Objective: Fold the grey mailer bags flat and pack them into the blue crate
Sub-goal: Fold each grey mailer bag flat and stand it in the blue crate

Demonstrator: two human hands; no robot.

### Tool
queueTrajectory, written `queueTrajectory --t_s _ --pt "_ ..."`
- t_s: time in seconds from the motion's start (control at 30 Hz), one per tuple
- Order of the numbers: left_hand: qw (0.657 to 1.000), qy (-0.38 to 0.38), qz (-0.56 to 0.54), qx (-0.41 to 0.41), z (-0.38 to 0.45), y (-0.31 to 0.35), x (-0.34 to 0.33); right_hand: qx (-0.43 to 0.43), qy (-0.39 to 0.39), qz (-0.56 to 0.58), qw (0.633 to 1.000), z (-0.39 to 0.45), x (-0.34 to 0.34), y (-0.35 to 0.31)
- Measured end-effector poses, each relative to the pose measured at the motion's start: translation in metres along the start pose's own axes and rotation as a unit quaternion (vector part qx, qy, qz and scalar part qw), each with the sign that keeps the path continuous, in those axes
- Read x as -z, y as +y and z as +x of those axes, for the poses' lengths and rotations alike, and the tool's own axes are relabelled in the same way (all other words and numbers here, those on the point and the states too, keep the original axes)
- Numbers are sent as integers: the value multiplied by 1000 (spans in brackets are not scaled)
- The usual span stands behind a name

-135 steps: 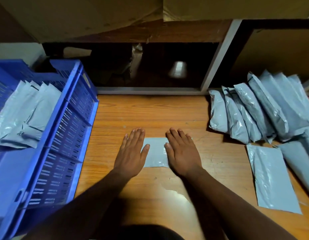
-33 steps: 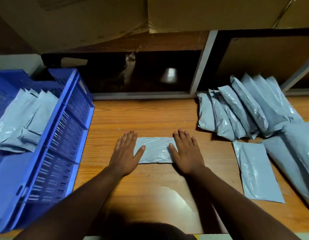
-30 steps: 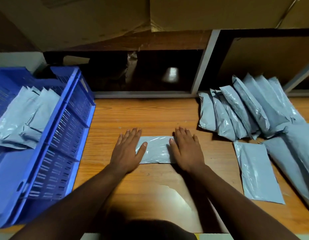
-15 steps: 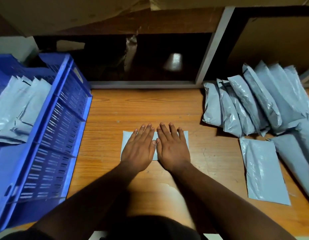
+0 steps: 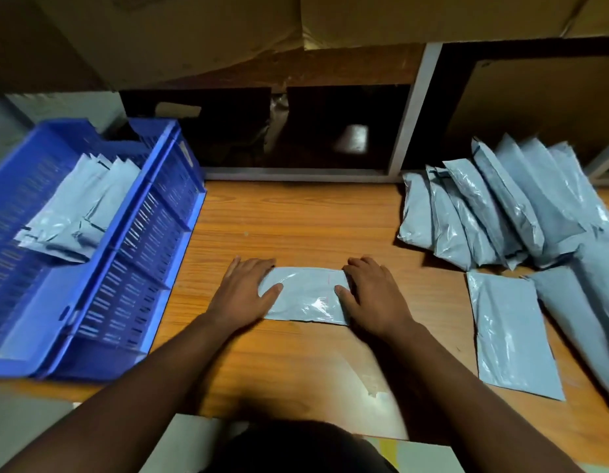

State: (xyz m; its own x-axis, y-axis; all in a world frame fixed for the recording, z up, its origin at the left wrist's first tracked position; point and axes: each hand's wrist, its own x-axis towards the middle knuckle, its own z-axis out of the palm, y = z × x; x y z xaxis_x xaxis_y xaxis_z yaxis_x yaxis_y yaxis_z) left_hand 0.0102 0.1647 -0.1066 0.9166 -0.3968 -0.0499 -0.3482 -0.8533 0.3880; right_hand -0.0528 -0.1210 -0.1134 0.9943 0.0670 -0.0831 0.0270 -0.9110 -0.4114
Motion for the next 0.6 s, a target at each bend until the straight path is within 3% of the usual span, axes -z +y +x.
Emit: queueTrajectory --t_s 0.13,0.23,0.37,0.6 --pt "994 -104 8 34 2 -3 25 22 -64 84 994 1 25 -14" --pt "989 -137 -41 35 4 -5 47 42 -98 136 985 4 43 -30" --pt "980 -132 -148 -2 12 -2 93 66 -22 111 991 4 73 -48" --pt "980 12 -120 -157 27 -11 208 93 153 50 983 19 132 -132"
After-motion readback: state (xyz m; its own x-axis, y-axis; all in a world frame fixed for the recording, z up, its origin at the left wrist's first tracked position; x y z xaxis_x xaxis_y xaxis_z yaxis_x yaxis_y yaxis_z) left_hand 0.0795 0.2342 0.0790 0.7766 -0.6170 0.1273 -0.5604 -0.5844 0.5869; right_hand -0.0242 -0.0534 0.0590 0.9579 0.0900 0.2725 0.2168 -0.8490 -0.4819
